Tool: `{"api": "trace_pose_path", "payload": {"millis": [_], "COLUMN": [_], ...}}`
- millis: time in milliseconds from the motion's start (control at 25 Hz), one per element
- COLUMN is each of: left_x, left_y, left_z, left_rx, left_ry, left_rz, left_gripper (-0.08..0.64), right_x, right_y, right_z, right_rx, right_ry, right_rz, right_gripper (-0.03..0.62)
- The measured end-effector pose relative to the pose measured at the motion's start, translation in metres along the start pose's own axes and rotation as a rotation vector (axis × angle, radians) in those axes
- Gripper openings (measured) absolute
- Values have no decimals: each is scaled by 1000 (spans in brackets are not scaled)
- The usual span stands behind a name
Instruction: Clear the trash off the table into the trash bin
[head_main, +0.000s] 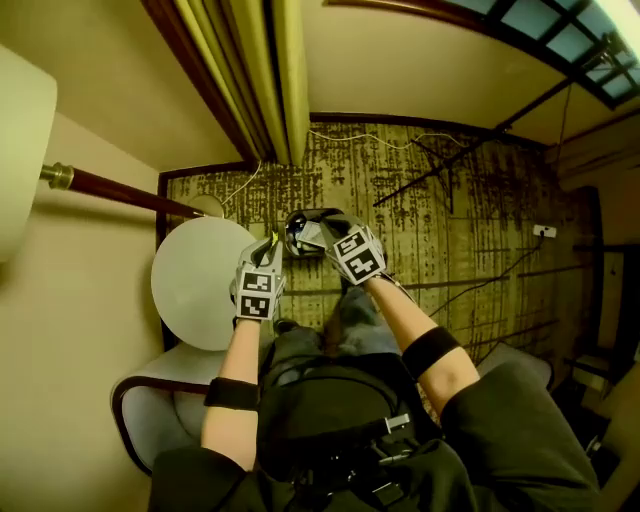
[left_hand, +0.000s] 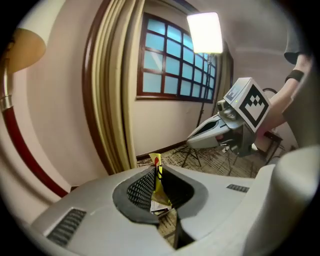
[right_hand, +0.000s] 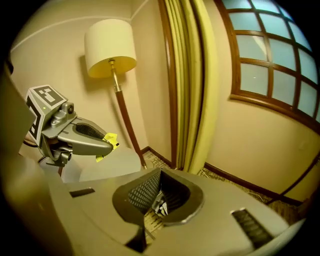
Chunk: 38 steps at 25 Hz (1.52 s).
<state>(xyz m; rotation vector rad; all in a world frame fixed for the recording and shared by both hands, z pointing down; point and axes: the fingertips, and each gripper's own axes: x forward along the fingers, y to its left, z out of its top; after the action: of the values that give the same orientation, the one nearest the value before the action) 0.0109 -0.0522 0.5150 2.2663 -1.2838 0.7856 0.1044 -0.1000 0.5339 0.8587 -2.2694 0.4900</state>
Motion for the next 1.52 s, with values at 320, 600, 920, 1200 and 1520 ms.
{"api": "trace_pose_path", "payload": {"millis": [320,600,920,1200,1520], "left_x": [66,124,223,319,406], "left_y": [-55,-47,-26,-9,7], "left_z": [19,-20,-102,-190,-298], "left_rx": [90,63,-7,-51,-90], "left_ry": [23,98,196,253,322], "left_rz": [-99,-105,-82,-76,-73], "left_gripper": [25,25,25,25,28], "right_x": [-31,13,108,200,291], "right_y": [-57,-67,-90,-105,-114], "right_z": [-51,-97,-174,-247,-329], "right_rx": [116,154,209,232,235], "right_ry": [20,66,127,175,221], "right_rz": [-86,-51,16,52,73], "right_gripper": [0,0,0,0,0]}}
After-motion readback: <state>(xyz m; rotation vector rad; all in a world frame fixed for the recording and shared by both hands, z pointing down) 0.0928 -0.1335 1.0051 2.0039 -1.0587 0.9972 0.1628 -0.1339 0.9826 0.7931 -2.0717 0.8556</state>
